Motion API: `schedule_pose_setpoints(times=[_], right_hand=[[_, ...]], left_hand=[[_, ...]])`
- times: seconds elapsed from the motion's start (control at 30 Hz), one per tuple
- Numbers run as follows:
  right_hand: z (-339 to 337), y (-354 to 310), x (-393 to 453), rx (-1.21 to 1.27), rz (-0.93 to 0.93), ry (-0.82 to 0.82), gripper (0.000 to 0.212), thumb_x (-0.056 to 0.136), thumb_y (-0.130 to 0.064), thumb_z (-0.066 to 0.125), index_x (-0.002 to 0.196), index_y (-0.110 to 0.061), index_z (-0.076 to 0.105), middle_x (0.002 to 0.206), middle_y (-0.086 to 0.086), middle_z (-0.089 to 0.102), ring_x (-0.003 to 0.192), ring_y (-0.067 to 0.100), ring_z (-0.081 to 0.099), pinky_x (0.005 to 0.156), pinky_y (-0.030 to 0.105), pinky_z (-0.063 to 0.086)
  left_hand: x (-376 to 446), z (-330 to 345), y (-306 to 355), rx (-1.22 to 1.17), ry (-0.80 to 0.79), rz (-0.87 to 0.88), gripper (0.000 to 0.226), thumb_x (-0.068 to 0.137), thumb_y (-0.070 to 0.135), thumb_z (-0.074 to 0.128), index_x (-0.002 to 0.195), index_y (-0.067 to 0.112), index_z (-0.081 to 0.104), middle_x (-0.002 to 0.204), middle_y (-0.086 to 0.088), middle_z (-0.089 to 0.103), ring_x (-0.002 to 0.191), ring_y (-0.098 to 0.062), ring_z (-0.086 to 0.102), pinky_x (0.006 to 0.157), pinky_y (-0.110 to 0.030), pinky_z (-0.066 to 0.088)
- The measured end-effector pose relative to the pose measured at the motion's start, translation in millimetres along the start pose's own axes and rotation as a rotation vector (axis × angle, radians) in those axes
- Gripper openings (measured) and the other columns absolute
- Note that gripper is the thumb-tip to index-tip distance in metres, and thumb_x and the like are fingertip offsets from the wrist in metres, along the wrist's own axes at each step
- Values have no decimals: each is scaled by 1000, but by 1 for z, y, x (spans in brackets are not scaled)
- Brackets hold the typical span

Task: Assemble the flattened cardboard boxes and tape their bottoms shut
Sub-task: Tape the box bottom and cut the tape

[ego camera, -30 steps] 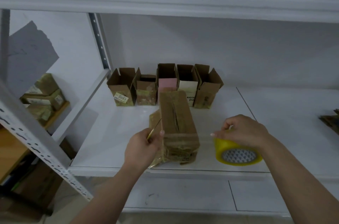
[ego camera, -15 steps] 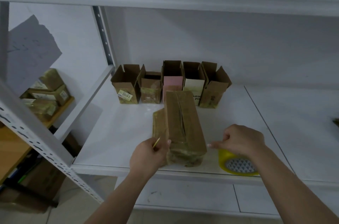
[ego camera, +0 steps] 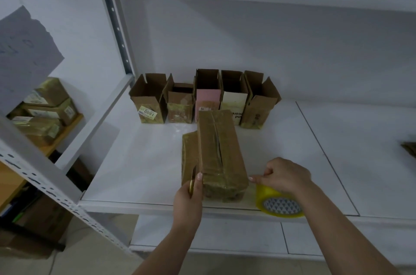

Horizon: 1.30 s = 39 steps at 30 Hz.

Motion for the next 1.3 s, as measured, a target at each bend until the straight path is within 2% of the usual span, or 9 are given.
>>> schedule_pose_setpoints(times=[0.2, 0.33, 0.57, 0.73, 0.87, 1.0, 1.13, 1.2, 1.3], right_hand=[[-2, -2, -2, 22, 37, -25, 69, 69, -82, 57, 90, -18, 69, 90, -3, 71, 80, 12, 63, 66, 25, 41], [-1, -1, -5, 28, 42, -21, 62, 69, -83, 57, 79, -22, 64, 90, -1, 72, 80, 13, 64, 65, 25, 41], [-1, -1, -9, 31, 51, -13, 63, 71, -83, 55, 74, -20, 59, 76, -6, 65, 73, 12, 61, 65, 26, 42], [0, -1, -7, 23, 51, -31, 66, 70, -84, 54, 82, -20, 66, 83, -5, 68, 79, 12, 62, 68, 27, 44], [0, 2, -8, 20, 43, -21, 64, 70, -84, 53, 75, -21, 64, 79, -5, 68, 75, 12, 63, 67, 27, 45], [4, 5, -6, 136, 6, -32, 59, 73, -80, 56, 77, -21, 65, 80, -7, 66, 75, 10, 61, 69, 29, 45], [-7, 11, -11, 416, -127, -240, 21, 90, -42, 63, 94, -23, 72, 96, -11, 62, 91, 8, 55, 68, 16, 40], [-9, 18, -12, 411, -172, -329, 24, 90, -36, 65, 111, -26, 70, 112, -10, 60, 103, 8, 52, 75, 16, 40], [-11, 24, -3, 385, -158, -258, 32, 84, -45, 71, 112, -31, 67, 128, -7, 57, 114, 12, 53, 94, 28, 44]], left_hand=[[-2, 9, -4, 76, 22, -105, 58, 85, 66, 28, 71, 15, 51, 59, 1, 48, 53, -13, 44, 48, -24, 32], [-6, 10, -31, 11, 1, -270, 57, 91, 64, 37, 94, 9, 55, 64, 1, 47, 52, -11, 41, 41, -20, 33], [17, -21, 31, 38, 117, 4, 41, 97, 51, 43, 95, 12, 54, 84, -5, 58, 70, -17, 53, 61, -30, 43], [19, 18, 96, 72, -345, 249, 41, 103, 44, 31, 79, 16, 50, 66, 5, 50, 54, -5, 44, 54, -21, 37], [20, 60, 103, 262, -707, 226, 47, 103, 43, 31, 77, 13, 57, 64, -2, 59, 43, -5, 46, 46, -16, 39], [32, 66, 81, 343, -709, 133, 50, 102, 45, 35, 75, 10, 59, 62, -5, 60, 39, -6, 46, 42, -16, 38], [35, 65, 79, 339, -688, 154, 50, 103, 45, 34, 81, 8, 58, 59, -5, 59, 40, -9, 46, 43, -17, 38], [37, 64, 78, 345, -696, 179, 48, 103, 44, 33, 84, 7, 56, 58, -4, 59, 40, -9, 46, 42, -18, 38], [37, 63, 77, 397, -726, 263, 44, 104, 39, 33, 83, 8, 55, 56, -2, 59, 38, -8, 45, 43, -17, 38]])
Point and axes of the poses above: each hand's wrist, its own x-axis towards the middle knuckle, its own z-axis out of the palm, y = z × x, the point moved 3 cm from there along x, towards the middle knuckle
